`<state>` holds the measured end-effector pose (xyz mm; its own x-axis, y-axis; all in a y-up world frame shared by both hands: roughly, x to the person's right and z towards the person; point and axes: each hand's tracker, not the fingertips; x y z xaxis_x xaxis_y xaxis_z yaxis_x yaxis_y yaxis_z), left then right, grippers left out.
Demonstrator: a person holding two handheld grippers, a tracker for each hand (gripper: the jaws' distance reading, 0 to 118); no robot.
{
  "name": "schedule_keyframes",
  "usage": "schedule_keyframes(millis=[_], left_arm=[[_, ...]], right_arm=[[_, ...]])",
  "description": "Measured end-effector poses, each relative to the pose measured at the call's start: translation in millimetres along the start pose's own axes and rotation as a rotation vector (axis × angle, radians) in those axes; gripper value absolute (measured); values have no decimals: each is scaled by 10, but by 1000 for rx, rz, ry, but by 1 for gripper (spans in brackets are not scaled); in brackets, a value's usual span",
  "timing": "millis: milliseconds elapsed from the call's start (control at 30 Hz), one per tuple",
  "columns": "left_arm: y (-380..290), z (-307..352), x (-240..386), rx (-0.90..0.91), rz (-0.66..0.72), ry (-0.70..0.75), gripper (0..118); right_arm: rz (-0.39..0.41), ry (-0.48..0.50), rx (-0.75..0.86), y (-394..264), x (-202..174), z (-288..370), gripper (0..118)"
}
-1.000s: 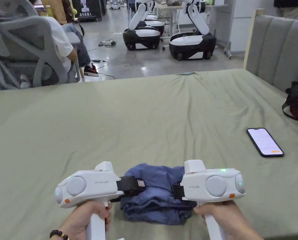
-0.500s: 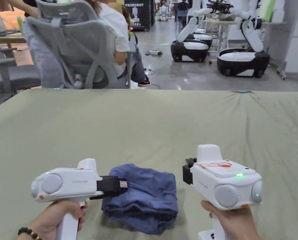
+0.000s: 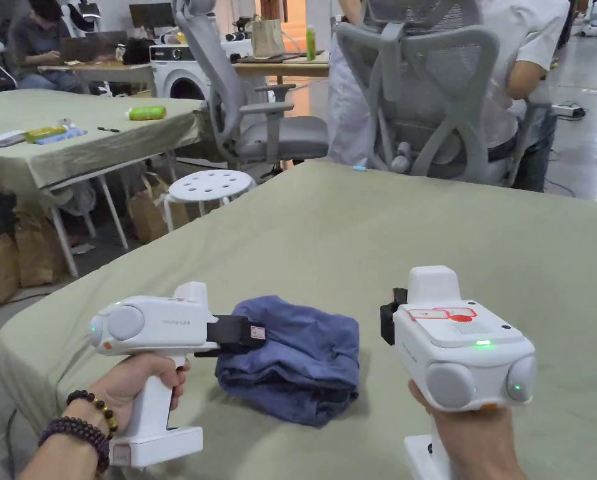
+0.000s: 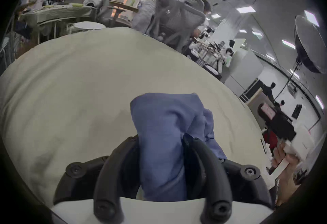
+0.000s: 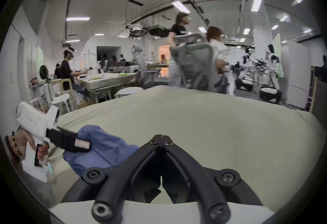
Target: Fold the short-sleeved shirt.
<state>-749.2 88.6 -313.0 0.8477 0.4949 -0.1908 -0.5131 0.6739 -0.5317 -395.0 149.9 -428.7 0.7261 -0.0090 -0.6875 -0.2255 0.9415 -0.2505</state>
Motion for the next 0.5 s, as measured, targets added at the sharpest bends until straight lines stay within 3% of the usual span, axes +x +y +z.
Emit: schedule_keyframes(millis=[100, 167, 200, 233, 267, 333, 367, 400, 433, 467, 500], left_arm=[[-42, -66, -86, 4, 13, 6, 46], [-59, -81, -35, 20, -32, 46, 81], [-71, -68, 1, 48, -75, 70, 106], [-95, -21, 52, 95, -106, 103, 118], [-130, 88, 88, 170, -109, 118, 112], [-91, 233, 119, 255, -83, 127, 117], [-91, 317, 166, 257, -47, 167, 110], [-87, 411, 229, 282, -48, 198, 89], [14, 515, 162, 314, -82, 246, 37], [28, 626, 291, 368, -138, 311, 0], [31, 695, 464, 406, -191, 398, 3]], right_arm=[[38, 29, -15, -141, -125, -146, 0], [39, 27, -21, -178, -132, -166, 0], [41, 28, -24, -165, -133, -95, 0], [49, 22, -32, -165, -120, -89, 0], [59, 17, -37, -162, -97, -84, 0], [58, 10, -37, -152, -26, -77, 0], [52, 5, -35, -129, 9, -59, 0], [47, 0, -32, -100, 42, -31, 0], [40, -6, -23, -63, 83, 8, 0], [34, -11, -13, 5, 116, 91, 0], [27, -14, 3, 57, 162, 143, 0]])
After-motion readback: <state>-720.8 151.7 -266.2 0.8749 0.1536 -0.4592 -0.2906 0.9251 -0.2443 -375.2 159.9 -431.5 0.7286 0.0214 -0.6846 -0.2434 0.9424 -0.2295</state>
